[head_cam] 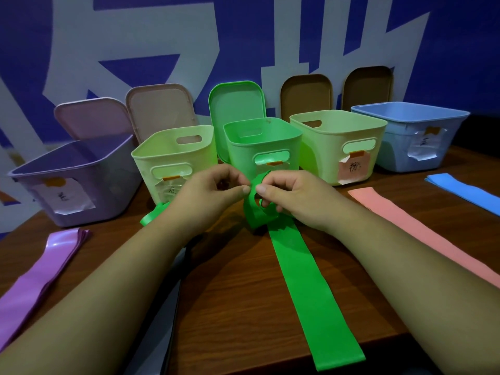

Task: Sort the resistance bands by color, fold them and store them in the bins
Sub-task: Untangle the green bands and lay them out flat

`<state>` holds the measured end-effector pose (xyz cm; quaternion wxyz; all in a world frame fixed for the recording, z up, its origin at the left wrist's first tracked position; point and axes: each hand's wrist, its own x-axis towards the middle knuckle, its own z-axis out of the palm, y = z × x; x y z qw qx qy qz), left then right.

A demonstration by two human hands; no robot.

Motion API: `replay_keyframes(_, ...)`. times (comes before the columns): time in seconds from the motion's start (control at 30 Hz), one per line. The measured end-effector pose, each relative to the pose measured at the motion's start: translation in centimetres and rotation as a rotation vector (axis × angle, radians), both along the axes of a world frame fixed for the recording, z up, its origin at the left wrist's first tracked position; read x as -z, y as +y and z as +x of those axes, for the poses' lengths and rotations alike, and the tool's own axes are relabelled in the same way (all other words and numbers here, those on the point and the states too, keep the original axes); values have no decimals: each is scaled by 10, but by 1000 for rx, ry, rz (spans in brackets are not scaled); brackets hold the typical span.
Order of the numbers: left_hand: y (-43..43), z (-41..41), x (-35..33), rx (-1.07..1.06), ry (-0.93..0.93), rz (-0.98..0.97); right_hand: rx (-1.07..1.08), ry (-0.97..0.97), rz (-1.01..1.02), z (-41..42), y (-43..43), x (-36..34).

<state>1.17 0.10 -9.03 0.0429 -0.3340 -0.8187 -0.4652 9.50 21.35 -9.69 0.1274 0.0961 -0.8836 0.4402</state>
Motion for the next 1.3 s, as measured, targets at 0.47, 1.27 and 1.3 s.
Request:
replay_keyframes(0.47, -1, 7, -4, 205, -149, 69, 51, -24, -27, 1, -3, 1)
replay_keyframes(1.27, 2, 8, -1, 155, -194, 82, 82, -29, 33, -1, -4, 1)
replay_keyframes(1.3, 2, 8, -2, 140, -199, 90, 75, -32, 40, -1, -4, 1)
